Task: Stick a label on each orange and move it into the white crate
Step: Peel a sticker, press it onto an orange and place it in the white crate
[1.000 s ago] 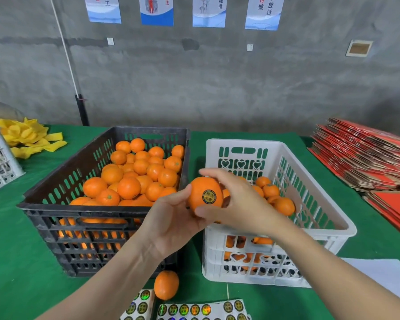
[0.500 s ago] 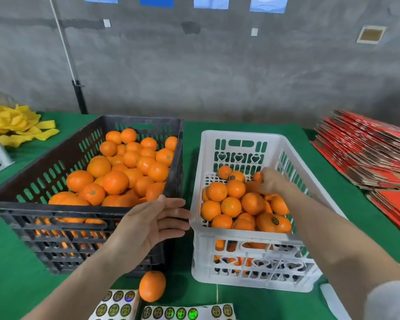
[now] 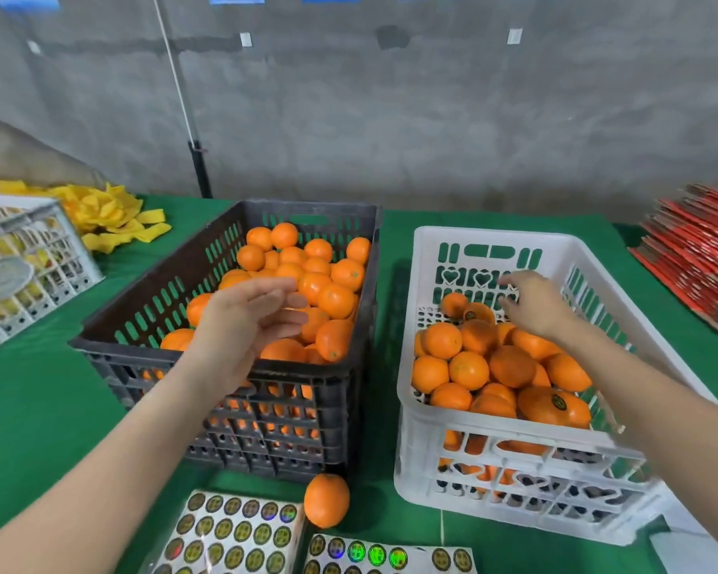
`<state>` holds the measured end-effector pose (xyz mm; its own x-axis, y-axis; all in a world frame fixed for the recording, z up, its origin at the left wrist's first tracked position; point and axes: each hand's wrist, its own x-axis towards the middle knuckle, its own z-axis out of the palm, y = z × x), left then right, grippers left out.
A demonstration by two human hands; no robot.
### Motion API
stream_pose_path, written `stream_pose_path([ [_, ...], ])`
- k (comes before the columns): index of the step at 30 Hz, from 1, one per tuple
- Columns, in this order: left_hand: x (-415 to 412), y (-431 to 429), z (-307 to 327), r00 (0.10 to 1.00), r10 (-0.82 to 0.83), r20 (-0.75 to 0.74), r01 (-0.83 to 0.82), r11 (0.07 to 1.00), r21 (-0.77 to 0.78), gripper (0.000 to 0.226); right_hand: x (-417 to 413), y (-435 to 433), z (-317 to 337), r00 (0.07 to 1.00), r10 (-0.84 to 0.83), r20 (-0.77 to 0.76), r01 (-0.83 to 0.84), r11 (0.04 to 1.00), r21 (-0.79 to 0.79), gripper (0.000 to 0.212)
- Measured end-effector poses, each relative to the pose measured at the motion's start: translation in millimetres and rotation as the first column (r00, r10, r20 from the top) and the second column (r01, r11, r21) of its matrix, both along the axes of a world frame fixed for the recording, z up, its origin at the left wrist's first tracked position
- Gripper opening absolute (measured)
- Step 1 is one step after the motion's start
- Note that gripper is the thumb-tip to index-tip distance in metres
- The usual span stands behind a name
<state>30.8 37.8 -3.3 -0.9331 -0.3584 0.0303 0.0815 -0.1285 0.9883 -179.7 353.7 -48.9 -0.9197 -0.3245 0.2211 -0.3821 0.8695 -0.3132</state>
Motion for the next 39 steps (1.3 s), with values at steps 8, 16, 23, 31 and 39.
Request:
stream_pose_path([
  [8, -101.8, -4.3, -33.0, 0.793, -0.075, 0.605, 0.609, 0.065, -0.791, 0.036, 102.7, -68.7, 52.8, 0.876, 0.407, -0.261, -0.447, 0.887, -0.117, 0.020],
  [16, -132.9, 2.4, -62.1, 0.731, 0.108, 0.673, 0.676, -0.248, -0.694, 0.070, 179.9, -84.1, 35.2, 0.815, 0.515, -0.267, -0.577, 0.762, -0.292, 0.016],
  [23, -115.9, -18.7, -35.0, 0.877, 0.132, 0.461, 0.319, 0.557, -0.767, 0.064, 221.2, -79.3, -61.2, 0.734, 0.573, 0.364, -0.598, 0.800, -0.055, 0.023],
  [31, -37.8, -3.9, 17.3, 0.993, -0.112, -0.029, 0.102, 0.966, -0.237, 0.061, 223.6, -79.4, -138.6, 0.730, 0.230, 0.643, -0.499, 0.822, 0.273, 0.038],
  [39, 49.0, 52.7, -12.6, 0.867, -0.498, 0.033, 0.490, 0.838, -0.239, 0.044, 220.7, -70.9, -147.4, 0.835, 0.277, 0.475, -0.364, 0.926, 0.099, 0.019],
])
